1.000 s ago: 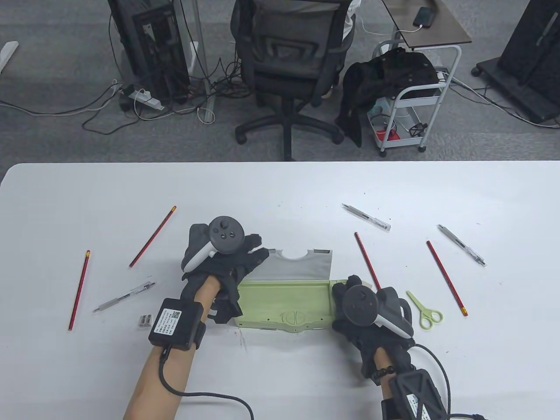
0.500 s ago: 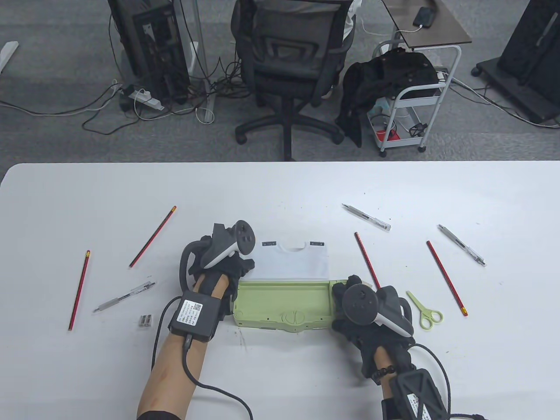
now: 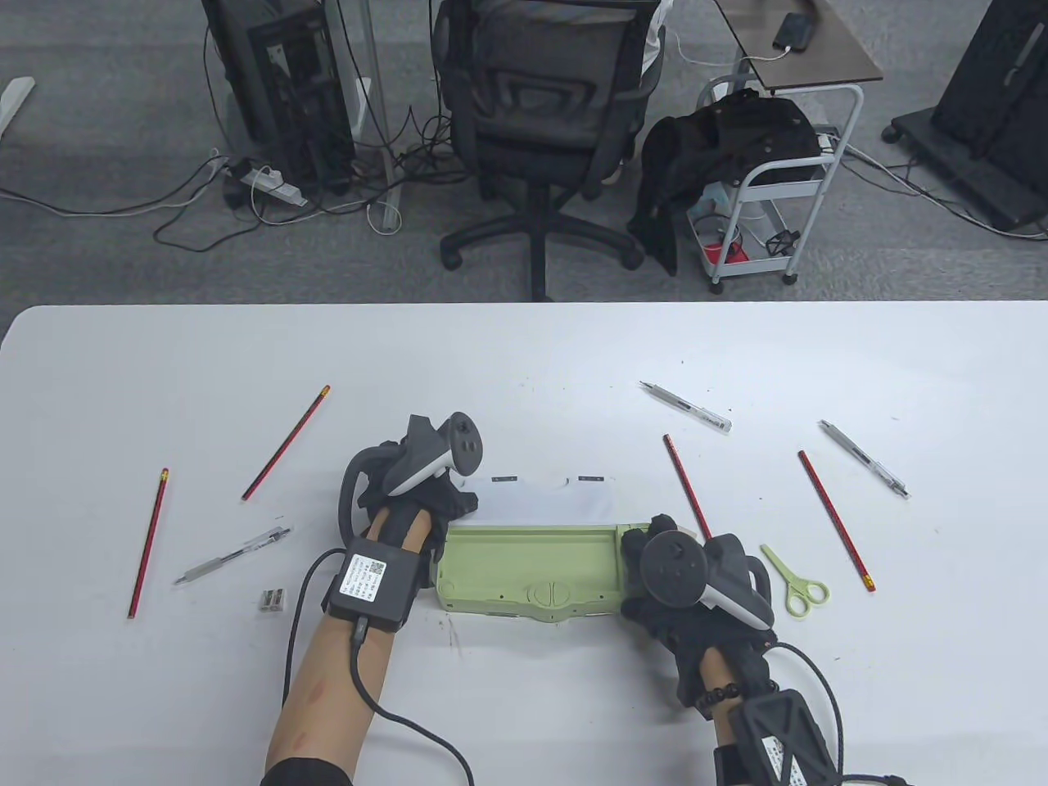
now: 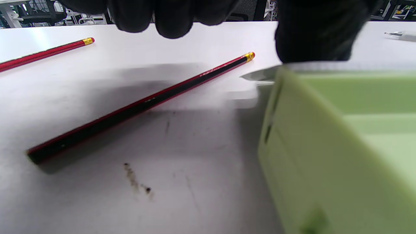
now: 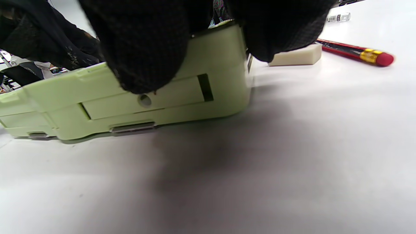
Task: Organize multifunction pencil case
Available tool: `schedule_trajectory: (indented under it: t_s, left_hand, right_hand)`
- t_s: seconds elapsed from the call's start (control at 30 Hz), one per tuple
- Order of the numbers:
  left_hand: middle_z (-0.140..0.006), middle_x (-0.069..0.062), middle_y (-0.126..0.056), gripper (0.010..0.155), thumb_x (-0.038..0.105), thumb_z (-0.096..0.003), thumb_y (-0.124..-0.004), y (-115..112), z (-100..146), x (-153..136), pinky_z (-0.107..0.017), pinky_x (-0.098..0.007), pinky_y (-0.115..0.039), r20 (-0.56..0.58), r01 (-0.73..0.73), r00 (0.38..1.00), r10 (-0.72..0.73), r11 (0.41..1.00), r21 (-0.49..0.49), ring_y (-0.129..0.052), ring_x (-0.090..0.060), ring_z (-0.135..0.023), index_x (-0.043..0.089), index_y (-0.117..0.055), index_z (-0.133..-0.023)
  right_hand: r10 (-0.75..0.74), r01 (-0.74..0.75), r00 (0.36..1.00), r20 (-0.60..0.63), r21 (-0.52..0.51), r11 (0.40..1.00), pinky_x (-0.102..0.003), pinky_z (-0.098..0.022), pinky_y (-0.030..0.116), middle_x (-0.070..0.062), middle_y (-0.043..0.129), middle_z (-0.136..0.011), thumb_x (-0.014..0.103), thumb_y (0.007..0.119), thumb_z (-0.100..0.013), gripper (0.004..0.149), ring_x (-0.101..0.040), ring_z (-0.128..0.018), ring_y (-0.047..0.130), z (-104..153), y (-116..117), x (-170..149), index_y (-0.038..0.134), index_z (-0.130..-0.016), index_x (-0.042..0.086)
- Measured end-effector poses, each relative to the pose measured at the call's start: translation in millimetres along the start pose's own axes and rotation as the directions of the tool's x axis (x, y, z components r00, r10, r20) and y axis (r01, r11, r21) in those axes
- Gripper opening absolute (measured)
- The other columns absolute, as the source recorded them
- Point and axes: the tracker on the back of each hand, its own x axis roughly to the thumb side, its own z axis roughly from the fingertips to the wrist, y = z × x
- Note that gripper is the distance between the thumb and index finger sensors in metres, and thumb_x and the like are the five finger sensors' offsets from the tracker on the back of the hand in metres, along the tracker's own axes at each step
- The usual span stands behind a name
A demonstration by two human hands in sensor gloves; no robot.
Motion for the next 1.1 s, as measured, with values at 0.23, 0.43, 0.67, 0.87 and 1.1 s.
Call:
schedule_trajectory:
  t_s: [0.23,0.43,0.67,0.87,1.1]
  left_hand:
    - [-0.121,-0.026,-0.053,0.086,0.052,-0.0488,-0.077,11,31,-7,-0.072,-0.074,-0.051,0.086,-0.051,0.995,0.043,0.995,0.084,-0.055,-0.057,-0.109,0.008,-0.042,-0.115]
    - [-0.121,-0.027,-0.05,0.086,0.053,-0.0502,-0.072,-1,87,-21,-0.072,-0.074,-0.05,0.26,-0.168,0.955,0.141,0.982,0.086,-0.053,-0.059,-0.108,0.008,-0.04,-0.116]
    - [-0.122,-0.03,-0.041,0.091,0.056,-0.0503,-0.069,-44,115,-32,-0.071,-0.074,-0.048,0.288,-0.234,0.936,0.202,0.969,0.08,-0.047,-0.061,-0.108,0.006,-0.031,-0.117]
    - [-0.122,-0.03,-0.04,0.091,0.057,-0.0494,-0.067,-67,110,-34,-0.071,-0.074,-0.047,0.302,-0.29,0.919,0.254,0.954,0.077,-0.047,-0.061,-0.108,0.007,-0.031,-0.116]
    - [-0.122,-0.027,-0.046,0.091,0.058,-0.0488,-0.067,-74,104,-31,-0.07,-0.074,-0.051,0.322,-0.253,0.922,0.214,0.964,0.082,-0.052,-0.059,-0.108,0.006,-0.034,-0.116]
  right_hand:
    - [0.003,-0.003,1.0,0.003,0.002,1.0,-0.056,-0.07,0.07,-0.038,0.036,-0.108,0.033,0.089,-0.044,0.08,-0.054,-0.092,0.071,0,0,0,0.051,-0.108,0.005]
    - [0.008,-0.008,1.0,0.006,0.006,1.0,-0.056,-0.07,0.069,-0.038,0.036,-0.108,0.033,0.089,-0.044,0.08,-0.054,-0.093,0.071,-1,-1,0,0.051,-0.108,0.005]
    - [0.004,-0.004,1.0,0.008,0.002,1.0,-0.056,-0.07,0.069,-0.037,0.036,-0.109,0.034,0.089,-0.044,0.08,-0.053,-0.093,0.071,0,0,0,0.051,-0.108,0.006]
    - [0.003,-0.003,1.0,0.012,-0.003,1.0,-0.056,-0.07,0.069,-0.037,0.035,-0.109,0.034,0.088,-0.044,0.08,-0.053,-0.093,0.07,1,0,-1,0.051,-0.109,0.006]
    - [0.008,-0.008,1.0,0.012,-0.005,1.0,-0.056,-0.07,0.069,-0.037,0.035,-0.109,0.035,0.088,-0.044,0.08,-0.053,-0.093,0.07,1,0,0,0.05,-0.109,0.006]
